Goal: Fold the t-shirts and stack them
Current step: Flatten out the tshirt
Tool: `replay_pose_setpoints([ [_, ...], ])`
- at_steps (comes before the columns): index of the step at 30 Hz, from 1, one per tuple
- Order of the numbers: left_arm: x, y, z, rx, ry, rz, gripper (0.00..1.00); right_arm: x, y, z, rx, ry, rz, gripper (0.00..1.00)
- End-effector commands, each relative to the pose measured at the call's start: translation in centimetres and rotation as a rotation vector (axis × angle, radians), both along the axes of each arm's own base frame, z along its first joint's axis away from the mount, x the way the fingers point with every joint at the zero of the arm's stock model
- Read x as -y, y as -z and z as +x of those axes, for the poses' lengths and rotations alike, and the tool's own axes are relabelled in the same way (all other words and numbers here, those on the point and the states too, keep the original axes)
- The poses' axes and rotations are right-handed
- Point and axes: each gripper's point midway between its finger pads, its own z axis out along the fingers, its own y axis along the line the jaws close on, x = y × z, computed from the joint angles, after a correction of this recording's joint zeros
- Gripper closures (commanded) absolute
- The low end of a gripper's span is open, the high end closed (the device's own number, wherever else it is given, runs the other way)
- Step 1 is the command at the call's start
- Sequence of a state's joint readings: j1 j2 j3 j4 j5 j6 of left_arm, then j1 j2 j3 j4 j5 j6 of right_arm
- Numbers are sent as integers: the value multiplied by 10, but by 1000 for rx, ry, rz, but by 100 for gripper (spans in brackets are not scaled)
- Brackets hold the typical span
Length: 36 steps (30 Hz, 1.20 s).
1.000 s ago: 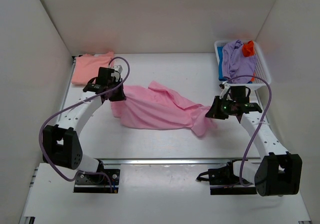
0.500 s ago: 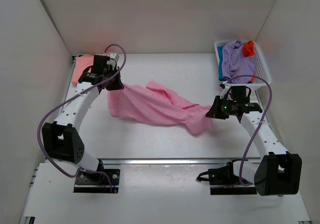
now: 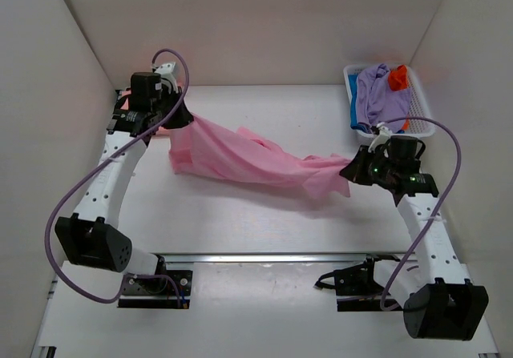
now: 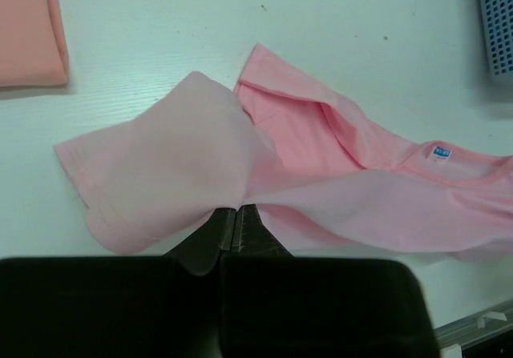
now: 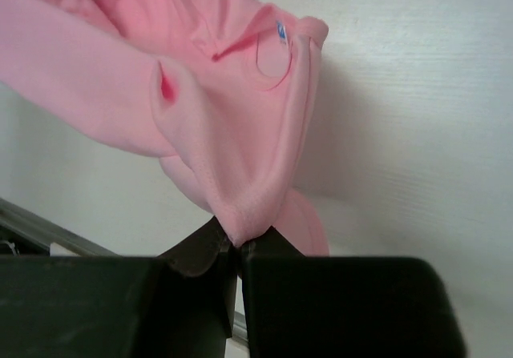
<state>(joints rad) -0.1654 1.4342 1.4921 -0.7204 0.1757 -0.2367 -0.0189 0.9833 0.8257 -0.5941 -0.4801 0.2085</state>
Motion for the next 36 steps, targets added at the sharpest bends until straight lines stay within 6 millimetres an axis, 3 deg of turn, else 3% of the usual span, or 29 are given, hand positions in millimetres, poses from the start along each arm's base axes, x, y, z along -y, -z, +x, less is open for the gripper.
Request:
replay_pose_setpoints([
  [1, -4, -38, -12, 77, 8, -18, 100, 9, -41, 10, 121, 15, -4, 100],
  [5, -3, -19, -2, 23, 10, -13, 100, 8, -34, 4, 85, 2, -22, 100],
  [8, 7, 11, 14, -33, 33, -18, 100, 4, -16, 1, 33, -7, -15, 100],
  [12, 13, 59, 53, -116, 28, -7, 100, 2, 3, 2, -5, -16, -15, 100],
  [13, 13, 77, 66, -159, 32, -7, 91, 1, 7, 2, -16, -21, -19, 100],
  [14, 10, 89, 82, -188, 18, -8, 68, 1, 14, 3, -34, -19, -20, 100],
  [15, 8, 97, 86, -211, 13, -5, 56, 1, 18, 3, -50, -17, -14, 100],
  [16, 7, 109, 96, -245, 10, 1, 35, 1, 20, 3, -61, -20, -18, 100],
  [17, 3, 118, 96, -280, 2, 4, 19, 1, 23, 4, -67, -21, -20, 100],
  [19, 5, 133, 90, -318, 15, 26, 19, 0, 28, 5, -78, -25, -24, 100],
  [20, 5, 147, 70, -341, 17, 42, 22, 0, 33, 4, -84, -22, -25, 100],
  [21, 5, 147, 70, -341, 16, 43, 24, 0, 32, 5, -77, -20, -23, 100],
  [23, 1, 160, 37, -351, 4, 17, 31, -2, 40, 4, -102, -18, -4, 100],
  [24, 1, 159, 35, -327, 0, 6, 38, -3, 40, 5, -91, -24, -9, 100],
  [25, -3, 165, 17, -349, -16, -8, 42, -3, 42, 5, -98, -21, -5, 100],
  [27, -4, 164, 2, -342, -20, -26, 53, -11, 46, 2, -108, -49, -6, 100],
  [29, -1, 170, -16, -362, -8, -22, 50, -13, 49, 3, -113, -49, -8, 100],
  [30, 1, 168, -18, -360, -8, -27, 46, -14, 48, 3, -107, -51, -1, 100],
  [32, 6, 182, -25, -382, -3, -34, 40, -16, 47, 4, -98, -49, 12, 100],
  [36, 8, 200, -30, -417, -4, -44, 38, -20, 54, -2, -124, -57, 24, 100],
])
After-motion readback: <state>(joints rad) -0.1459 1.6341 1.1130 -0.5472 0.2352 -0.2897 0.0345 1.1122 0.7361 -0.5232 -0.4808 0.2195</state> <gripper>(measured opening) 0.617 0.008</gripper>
